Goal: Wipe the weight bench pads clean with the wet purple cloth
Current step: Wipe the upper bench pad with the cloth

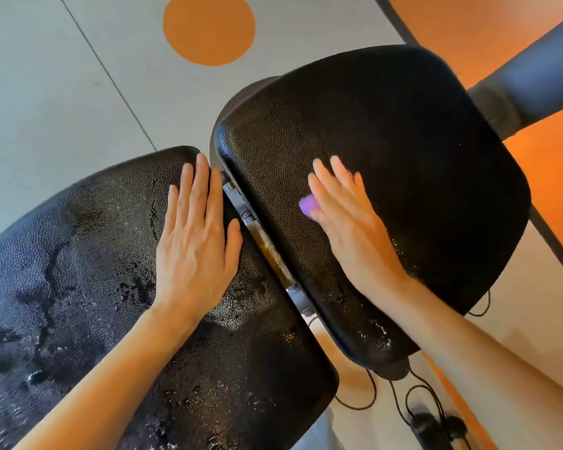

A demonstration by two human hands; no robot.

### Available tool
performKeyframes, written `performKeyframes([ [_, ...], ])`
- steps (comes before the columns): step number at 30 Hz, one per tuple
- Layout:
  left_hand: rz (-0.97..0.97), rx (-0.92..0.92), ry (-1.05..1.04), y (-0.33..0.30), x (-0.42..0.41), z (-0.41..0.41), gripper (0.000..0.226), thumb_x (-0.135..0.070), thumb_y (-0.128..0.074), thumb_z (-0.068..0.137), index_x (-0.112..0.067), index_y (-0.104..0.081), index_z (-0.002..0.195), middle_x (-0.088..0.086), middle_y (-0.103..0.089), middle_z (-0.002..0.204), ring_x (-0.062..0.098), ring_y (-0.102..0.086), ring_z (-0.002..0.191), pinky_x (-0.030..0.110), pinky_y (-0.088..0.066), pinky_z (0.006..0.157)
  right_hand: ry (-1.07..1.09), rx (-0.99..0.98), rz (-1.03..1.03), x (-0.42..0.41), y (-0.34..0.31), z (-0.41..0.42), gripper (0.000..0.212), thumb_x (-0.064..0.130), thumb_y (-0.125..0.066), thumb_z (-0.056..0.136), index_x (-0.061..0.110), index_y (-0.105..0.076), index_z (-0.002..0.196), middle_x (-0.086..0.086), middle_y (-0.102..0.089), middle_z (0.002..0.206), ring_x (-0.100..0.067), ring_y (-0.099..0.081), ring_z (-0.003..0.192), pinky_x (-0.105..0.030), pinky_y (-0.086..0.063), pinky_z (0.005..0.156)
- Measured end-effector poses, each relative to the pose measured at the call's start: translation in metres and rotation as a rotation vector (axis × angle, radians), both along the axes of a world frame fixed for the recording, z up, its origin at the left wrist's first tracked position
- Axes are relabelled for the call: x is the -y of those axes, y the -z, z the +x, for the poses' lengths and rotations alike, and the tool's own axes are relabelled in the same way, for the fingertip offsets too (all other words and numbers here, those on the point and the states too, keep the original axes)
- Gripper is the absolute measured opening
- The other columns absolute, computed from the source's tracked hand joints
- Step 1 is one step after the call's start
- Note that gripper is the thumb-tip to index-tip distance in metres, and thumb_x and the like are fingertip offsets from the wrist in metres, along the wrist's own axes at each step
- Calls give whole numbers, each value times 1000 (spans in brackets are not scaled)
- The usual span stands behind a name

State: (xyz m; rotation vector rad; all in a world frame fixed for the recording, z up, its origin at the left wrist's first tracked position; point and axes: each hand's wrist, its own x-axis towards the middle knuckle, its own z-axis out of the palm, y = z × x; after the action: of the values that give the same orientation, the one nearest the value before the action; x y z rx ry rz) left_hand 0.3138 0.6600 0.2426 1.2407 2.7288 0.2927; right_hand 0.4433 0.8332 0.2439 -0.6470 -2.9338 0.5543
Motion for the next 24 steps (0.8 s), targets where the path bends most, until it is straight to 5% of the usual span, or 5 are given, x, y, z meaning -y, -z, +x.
performKeyframes([
  [3, -16, -13, 2, 2, 0, 0, 65, -34, -28, 102, -5, -9, 157, 11, 0, 166, 25, 3, 154, 37, 2, 126, 14, -25, -7, -21, 0, -50, 42, 11, -44, 99, 0, -45, 140, -16, -38, 152, -31, -24, 147, -51, -23, 120],
  [8, -15, 7, 3, 3, 1, -1, 65, -35, -28, 102, -6, -9, 157, 10, 1, 166, 24, 4, 154, 37, 3, 126, -55, 73, 24, -3, -7, 67, 44, 17, -43, 100, 2, -45, 141, -14, -39, 152, -29, -26, 146, -49, -29, 118],
  [13, -12, 17, 7, 2, 2, 0, 66, -36, -28, 101, -9, -9, 158, 7, 1, 167, 23, 6, 154, 37, 4, 126, 46, -30, 4, -41, 2, -37, 41, 9, -48, 98, -2, -47, 138, -19, -42, 149, -34, -29, 145, -50, -23, 119],
  [19, -30, 24, 7, 1, 1, 0, 66, -38, -26, 101, -9, -7, 158, 7, 3, 167, 22, 8, 154, 38, 4, 126, -22, 49, 14, -17, -10, 91, 44, 18, -41, 99, 0, -47, 139, -16, -43, 149, -32, -31, 144, -52, -30, 116],
  [24, -25, 89, 5, -4, 3, -1, 66, -41, -27, 101, -12, -8, 158, 5, 4, 167, 19, 10, 154, 36, 6, 125, 104, -38, -16, -50, 4, 1, 39, 7, -50, 98, 0, -48, 137, -17, -43, 149, -33, -30, 144, -51, -23, 118],
])
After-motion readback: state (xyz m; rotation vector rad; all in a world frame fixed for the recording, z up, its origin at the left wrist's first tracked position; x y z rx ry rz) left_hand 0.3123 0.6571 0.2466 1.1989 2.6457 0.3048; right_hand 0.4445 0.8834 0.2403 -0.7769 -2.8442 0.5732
